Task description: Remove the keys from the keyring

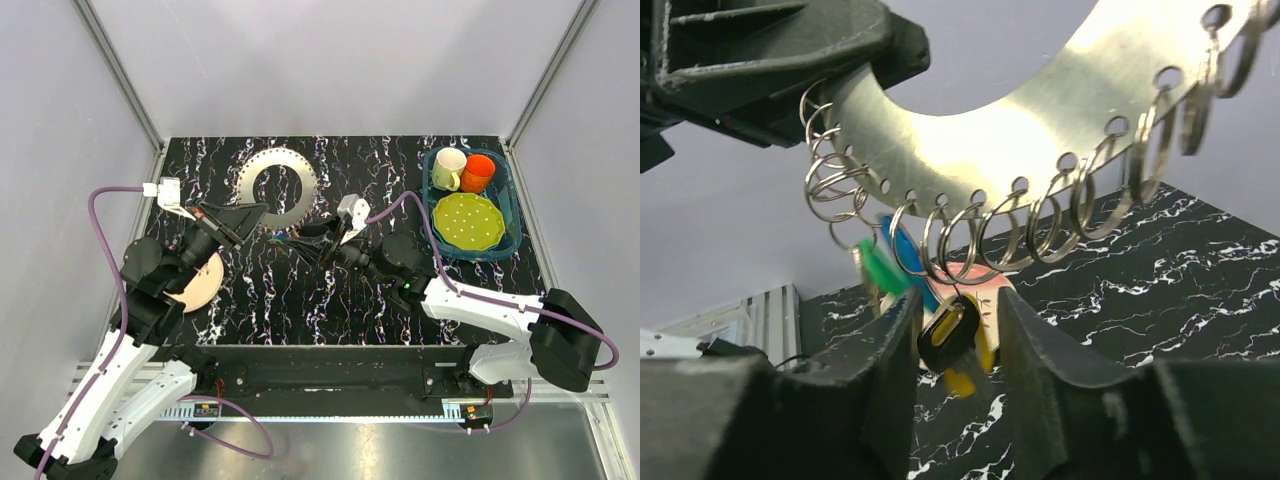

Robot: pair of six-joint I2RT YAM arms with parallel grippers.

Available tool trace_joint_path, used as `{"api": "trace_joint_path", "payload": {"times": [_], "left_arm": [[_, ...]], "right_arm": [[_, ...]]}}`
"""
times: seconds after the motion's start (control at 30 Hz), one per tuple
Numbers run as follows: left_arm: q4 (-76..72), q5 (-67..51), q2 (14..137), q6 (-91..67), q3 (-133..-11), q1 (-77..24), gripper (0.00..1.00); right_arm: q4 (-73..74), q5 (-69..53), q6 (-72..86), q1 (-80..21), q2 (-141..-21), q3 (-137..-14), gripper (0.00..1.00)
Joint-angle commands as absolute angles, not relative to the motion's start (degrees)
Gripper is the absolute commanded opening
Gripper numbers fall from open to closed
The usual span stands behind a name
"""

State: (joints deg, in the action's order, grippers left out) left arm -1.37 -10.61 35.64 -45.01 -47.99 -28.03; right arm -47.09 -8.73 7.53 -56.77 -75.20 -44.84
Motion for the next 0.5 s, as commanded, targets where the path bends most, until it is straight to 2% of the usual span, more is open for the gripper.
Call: {"api": "trace_joint_path", "payload": {"times": [0.0,0.07,0.1,0.17,0.2,0.47], "left_arm": [[-6.0,-9.0,34.7,-44.6,-49.5,-28.0,0.00],[-6.1,-8.9,34.7,-44.6,-49.5,-27.9,0.00],[-6.2,-8.5,34.7,-44.6,-49.3,-27.9,0.00],[-6.2,-8.2,34.7,-44.5,-49.2,-28.0,0.00],[-5.8,-7.9,34.8,-44.1,-49.2,-28.0,0.00],[-3.3,-3.9,35.2,-43.4,-46.9,-27.9,0.00]], "right_arm": [[-50.5,-4.3,4.9,-57.7,-75.2,-46.4,0.31],[-50.5,-3.7,4.7,-57.7,-75.4,-46.1,0.24],[-50.7,-3.5,4.6,-57.7,-75.3,-46.1,0.13],[-50.7,-3.4,4.4,-57.8,-74.9,-45.5,0.02],[-50.5,-3.3,4.2,-57.8,-74.0,-45.4,0.00],[-36.4,-0.3,0.3,-57.8,-66.7,-46.7,0.00]]}}
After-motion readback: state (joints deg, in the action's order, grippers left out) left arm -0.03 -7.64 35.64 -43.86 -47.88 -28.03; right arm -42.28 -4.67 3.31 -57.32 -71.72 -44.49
